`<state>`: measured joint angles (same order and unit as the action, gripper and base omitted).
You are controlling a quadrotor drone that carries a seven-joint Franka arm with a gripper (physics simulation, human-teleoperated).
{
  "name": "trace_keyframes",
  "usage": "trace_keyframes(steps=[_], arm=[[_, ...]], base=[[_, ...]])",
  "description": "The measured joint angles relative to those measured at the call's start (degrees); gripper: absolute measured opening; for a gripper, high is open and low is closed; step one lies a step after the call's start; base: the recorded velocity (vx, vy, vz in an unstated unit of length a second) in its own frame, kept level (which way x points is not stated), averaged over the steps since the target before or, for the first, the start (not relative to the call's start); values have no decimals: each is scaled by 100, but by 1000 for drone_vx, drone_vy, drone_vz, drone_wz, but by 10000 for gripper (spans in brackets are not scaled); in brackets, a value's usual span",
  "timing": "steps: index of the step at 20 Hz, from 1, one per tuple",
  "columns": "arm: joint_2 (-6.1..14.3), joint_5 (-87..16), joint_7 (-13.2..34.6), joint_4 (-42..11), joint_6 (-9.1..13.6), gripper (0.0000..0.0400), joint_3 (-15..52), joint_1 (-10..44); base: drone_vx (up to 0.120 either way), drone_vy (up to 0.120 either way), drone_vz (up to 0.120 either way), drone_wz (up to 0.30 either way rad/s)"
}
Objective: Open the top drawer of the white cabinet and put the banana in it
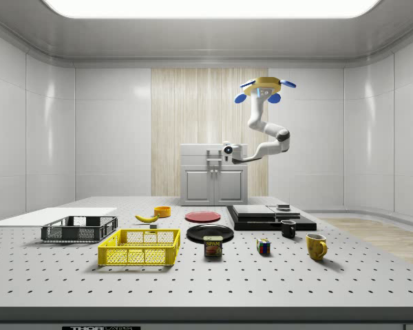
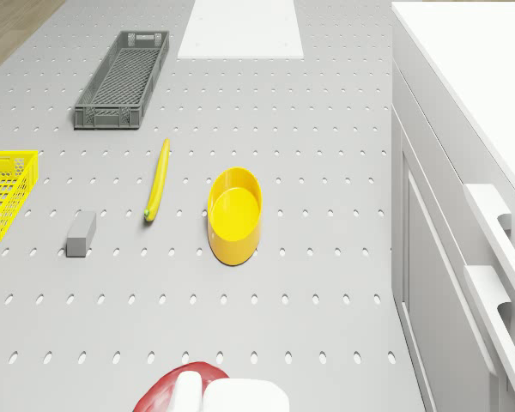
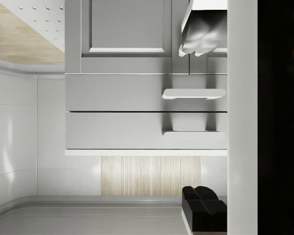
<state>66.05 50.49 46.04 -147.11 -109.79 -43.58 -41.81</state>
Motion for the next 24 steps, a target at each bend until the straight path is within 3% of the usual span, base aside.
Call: trace_keyframes(steps=[9,17,20,24], arm=[[-54,472,-293,-428,-543,400,394,-125],[280,761,-215,-868,-658,400,862,182],[211,811,-269,-849,-679,400,872,153],[-43,850,-414,-683,-696,400,768,5]], base=[[0,0,0,0],[0,0,0,0],[0,0,0,0],[0,0,0,0]])
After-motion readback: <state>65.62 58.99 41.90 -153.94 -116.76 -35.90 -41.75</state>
